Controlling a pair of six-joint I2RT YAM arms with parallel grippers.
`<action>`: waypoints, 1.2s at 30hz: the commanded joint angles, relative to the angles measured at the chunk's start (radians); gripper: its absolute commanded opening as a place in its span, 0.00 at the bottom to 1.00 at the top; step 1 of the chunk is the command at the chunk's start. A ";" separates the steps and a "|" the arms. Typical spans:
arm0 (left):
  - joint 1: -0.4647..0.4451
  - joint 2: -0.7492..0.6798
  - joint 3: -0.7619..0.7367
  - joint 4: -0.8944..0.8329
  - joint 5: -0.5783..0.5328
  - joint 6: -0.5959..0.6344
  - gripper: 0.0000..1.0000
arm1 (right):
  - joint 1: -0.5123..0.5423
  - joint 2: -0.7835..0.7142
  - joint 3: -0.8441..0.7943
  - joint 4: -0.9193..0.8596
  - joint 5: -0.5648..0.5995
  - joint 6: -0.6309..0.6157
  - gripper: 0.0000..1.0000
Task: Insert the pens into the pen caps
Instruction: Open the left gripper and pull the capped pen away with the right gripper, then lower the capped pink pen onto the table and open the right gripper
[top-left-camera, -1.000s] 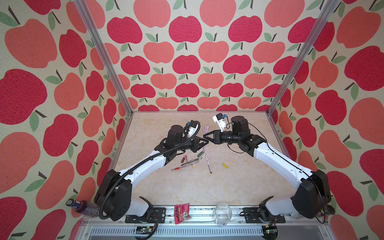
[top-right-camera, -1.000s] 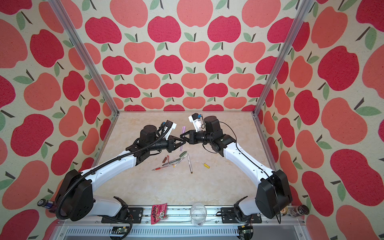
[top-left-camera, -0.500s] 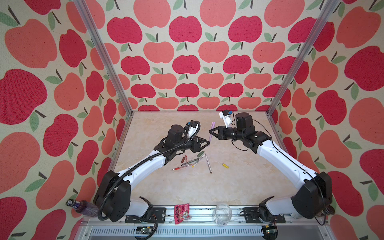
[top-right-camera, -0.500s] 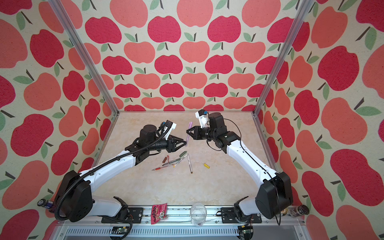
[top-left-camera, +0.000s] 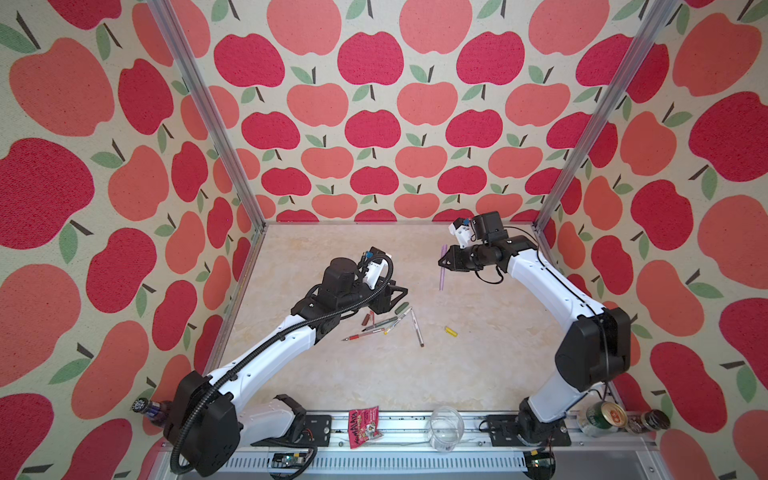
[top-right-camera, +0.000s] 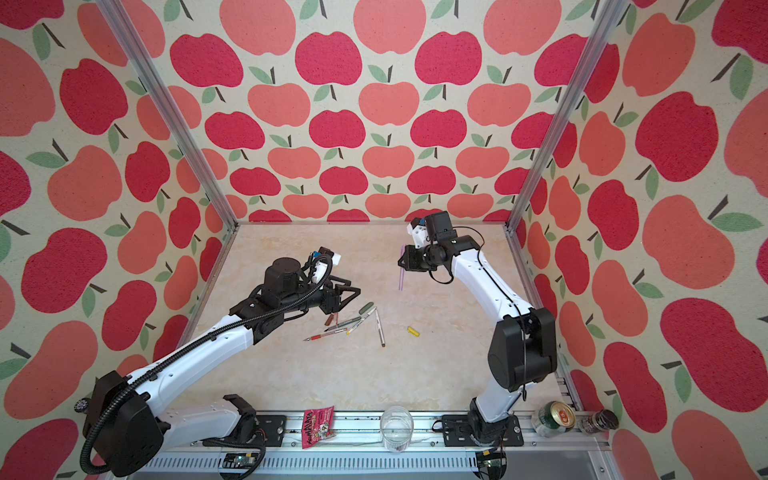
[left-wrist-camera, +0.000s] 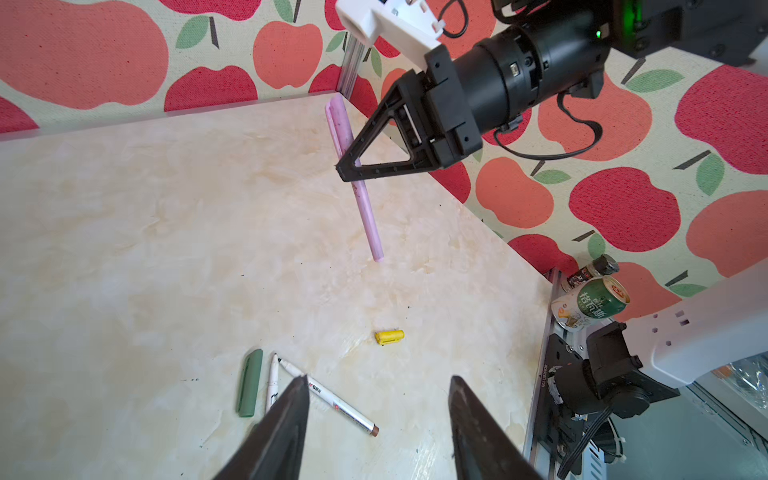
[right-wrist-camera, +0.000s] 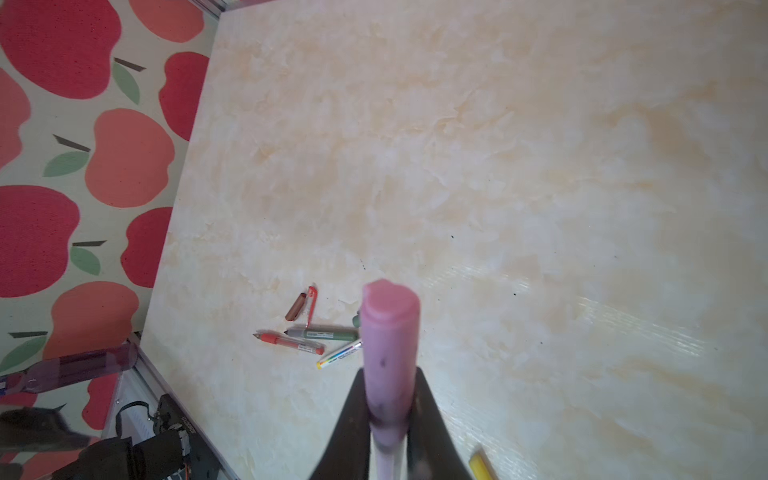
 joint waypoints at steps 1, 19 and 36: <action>-0.004 -0.019 -0.007 -0.025 -0.023 0.018 0.56 | -0.018 0.080 0.084 -0.193 0.030 -0.132 0.15; -0.007 -0.018 -0.020 -0.002 -0.028 -0.004 0.56 | -0.126 0.396 0.203 -0.256 0.105 -0.237 0.16; -0.020 0.019 0.023 -0.009 -0.053 -0.013 0.55 | -0.150 0.442 0.165 -0.147 0.131 -0.221 0.21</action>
